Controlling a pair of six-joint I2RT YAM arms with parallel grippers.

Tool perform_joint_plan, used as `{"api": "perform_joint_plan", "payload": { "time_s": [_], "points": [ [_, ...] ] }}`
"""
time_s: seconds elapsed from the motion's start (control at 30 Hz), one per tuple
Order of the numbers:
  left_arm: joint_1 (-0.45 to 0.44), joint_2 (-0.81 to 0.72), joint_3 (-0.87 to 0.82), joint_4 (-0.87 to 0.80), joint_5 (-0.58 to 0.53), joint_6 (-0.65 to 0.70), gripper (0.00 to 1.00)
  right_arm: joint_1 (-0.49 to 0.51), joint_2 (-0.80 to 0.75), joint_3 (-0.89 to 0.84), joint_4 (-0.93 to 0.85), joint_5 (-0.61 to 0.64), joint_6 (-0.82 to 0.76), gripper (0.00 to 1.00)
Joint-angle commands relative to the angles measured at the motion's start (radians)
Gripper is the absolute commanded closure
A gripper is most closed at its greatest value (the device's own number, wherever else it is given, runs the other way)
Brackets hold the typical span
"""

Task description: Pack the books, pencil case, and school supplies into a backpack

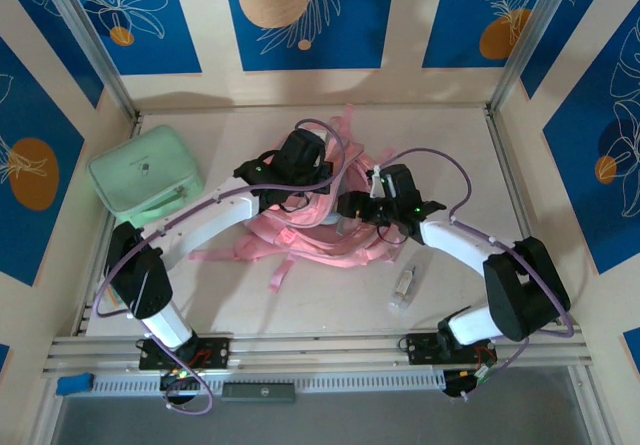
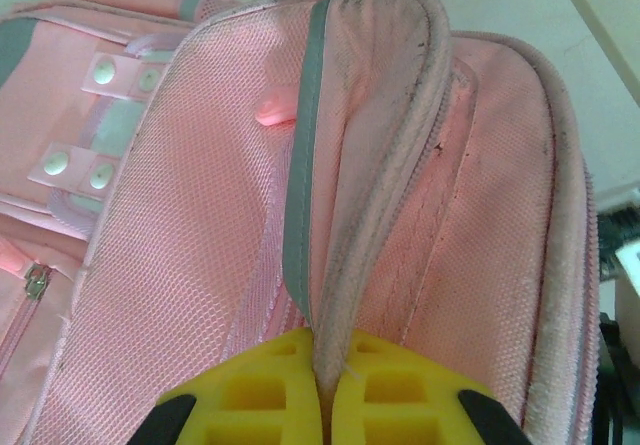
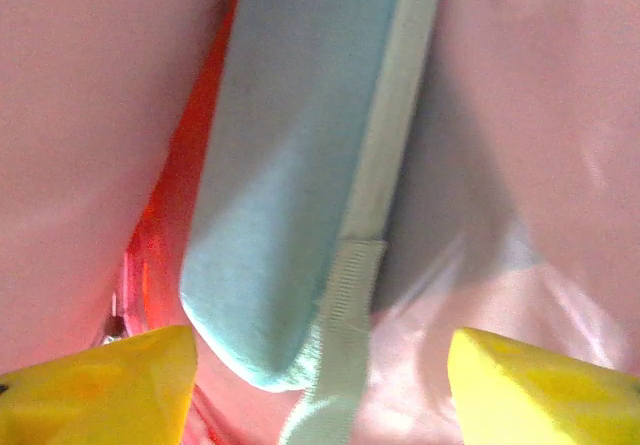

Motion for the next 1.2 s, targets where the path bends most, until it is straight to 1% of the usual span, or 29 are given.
{"api": "perform_joint_plan", "payload": {
  "time_s": [0.0, 0.07, 0.17, 0.27, 0.37, 0.47, 0.5, 0.57, 0.7, 0.8, 0.83, 0.93, 1.0, 1.07, 1.17],
  "points": [
    [0.008, -0.062, 0.000, 0.065, 0.037, -0.025, 1.00, -0.002, 0.018, -0.026, 0.045, -0.136, 0.100, 0.46],
    [0.008, -0.064, 0.003, 0.065, 0.040, -0.025, 1.00, 0.018, 0.051, -0.022, 0.074, -0.153, 0.134, 0.56],
    [0.007, -0.065, 0.004, 0.067, 0.056, -0.034, 1.00, 0.047, 0.116, -0.004, 0.147, -0.149, 0.162, 0.67],
    [0.007, -0.069, -0.003, 0.082, 0.088, -0.059, 1.00, 0.048, 0.219, 0.063, 0.227, -0.178, 0.172, 0.78],
    [0.007, -0.071, -0.015, 0.095, 0.097, -0.089, 1.00, 0.065, 0.319, 0.126, 0.391, -0.248, 0.212, 0.81],
    [0.007, -0.074, -0.024, 0.084, 0.062, -0.103, 1.00, 0.077, 0.351, 0.164, 0.431, -0.250, 0.231, 0.82],
    [0.009, -0.074, -0.024, 0.072, 0.050, -0.105, 1.00, 0.076, 0.339, 0.152, 0.439, -0.248, 0.232, 0.81],
    [0.010, -0.076, -0.024, 0.058, 0.051, -0.106, 1.00, 0.069, 0.283, 0.106, 0.416, -0.231, 0.216, 0.75],
    [0.010, -0.060, -0.030, 0.067, 0.062, -0.124, 1.00, 0.045, 0.118, -0.010, 0.282, -0.173, 0.164, 0.67],
    [0.011, -0.034, -0.044, 0.104, 0.106, -0.140, 1.00, 0.031, -0.046, -0.061, 0.097, -0.074, 0.106, 0.60],
    [0.012, -0.021, -0.047, 0.111, 0.124, -0.146, 1.00, 0.030, -0.097, -0.062, 0.004, -0.026, 0.084, 0.59],
    [0.013, 0.012, -0.058, 0.124, 0.160, -0.153, 0.90, 0.034, -0.241, -0.059, -0.163, 0.070, 0.029, 0.54],
    [0.014, 0.022, -0.076, 0.138, 0.184, -0.160, 0.80, 0.043, -0.317, -0.052, -0.266, 0.133, 0.020, 0.51],
    [0.026, 0.025, -0.096, 0.166, 0.247, -0.177, 0.72, 0.054, -0.379, -0.024, -0.364, 0.190, 0.021, 0.48],
    [0.048, -0.022, -0.171, 0.253, 0.344, -0.219, 0.58, 0.086, -0.422, 0.011, -0.441, 0.224, 0.024, 0.45]
  ]
}}
